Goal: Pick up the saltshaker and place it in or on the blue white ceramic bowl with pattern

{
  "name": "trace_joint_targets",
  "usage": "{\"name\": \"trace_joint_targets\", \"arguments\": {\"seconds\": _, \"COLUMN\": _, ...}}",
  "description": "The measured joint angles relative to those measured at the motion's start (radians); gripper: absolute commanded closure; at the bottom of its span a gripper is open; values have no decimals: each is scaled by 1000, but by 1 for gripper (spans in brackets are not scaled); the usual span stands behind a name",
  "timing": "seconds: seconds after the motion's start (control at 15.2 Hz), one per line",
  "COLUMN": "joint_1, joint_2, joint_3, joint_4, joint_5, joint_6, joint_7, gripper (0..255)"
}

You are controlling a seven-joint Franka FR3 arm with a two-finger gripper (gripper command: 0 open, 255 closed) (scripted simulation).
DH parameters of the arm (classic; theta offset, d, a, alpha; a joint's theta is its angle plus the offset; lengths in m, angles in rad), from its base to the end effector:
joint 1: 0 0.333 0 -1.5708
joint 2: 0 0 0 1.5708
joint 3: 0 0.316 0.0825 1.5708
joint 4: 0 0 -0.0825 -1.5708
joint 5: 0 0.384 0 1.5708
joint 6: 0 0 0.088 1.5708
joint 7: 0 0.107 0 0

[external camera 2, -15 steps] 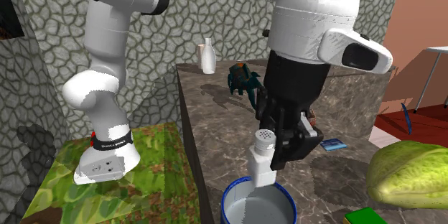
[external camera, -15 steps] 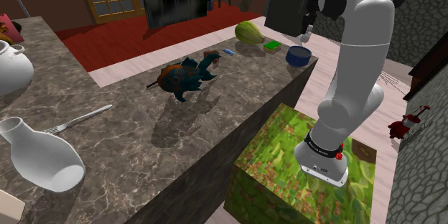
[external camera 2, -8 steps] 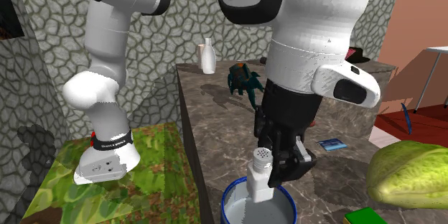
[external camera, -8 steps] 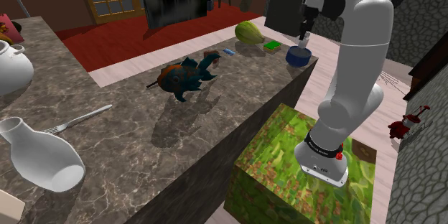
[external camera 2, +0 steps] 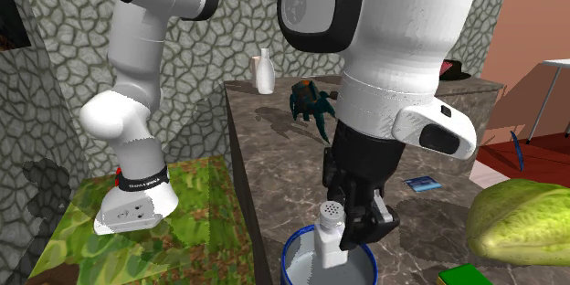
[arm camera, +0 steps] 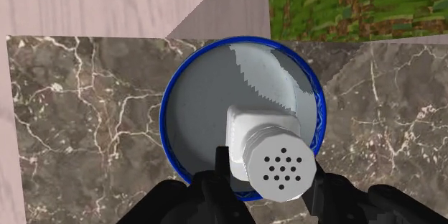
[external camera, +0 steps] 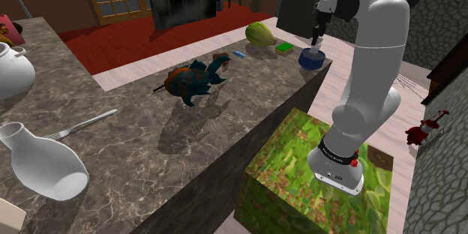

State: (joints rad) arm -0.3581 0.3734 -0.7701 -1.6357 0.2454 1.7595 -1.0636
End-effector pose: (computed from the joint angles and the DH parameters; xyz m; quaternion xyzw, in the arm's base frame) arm 0.3328 -0.5331 0.4392 -0.9960 0.0556 0.0414 0.0570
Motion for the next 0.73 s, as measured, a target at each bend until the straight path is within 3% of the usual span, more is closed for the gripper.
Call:
{"name": "trace_joint_targets", "arguments": {"seconds": 0.13, "joint_1": 0, "joint_2": 0, "joint_3": 0, "joint_4": -1, "joint_5": 0, "joint_6": 0, "joint_7": 0, "gripper": 255}}
{"name": "trace_joint_targets", "arguments": {"seconds": 0.2, "joint_1": 0, "joint_2": 0, "joint_3": 0, "joint_4": -1, "joint_5": 0, "joint_6": 0, "joint_7": 0, "gripper": 0}}
{"name": "trace_joint_targets", "arguments": {"seconds": 0.59, "joint_1": 0, "joint_2": 0, "joint_3": 0, "joint_4": -1, "joint_5": 0, "joint_6": 0, "joint_7": 0, "gripper": 0}}
{"name": "trace_joint_targets", "arguments": {"seconds": 0.73, "joint_1": -4, "joint_2": 2, "joint_3": 0, "joint_4": 43, "joint_5": -1, "joint_6": -39, "joint_7": 5, "gripper": 0}}
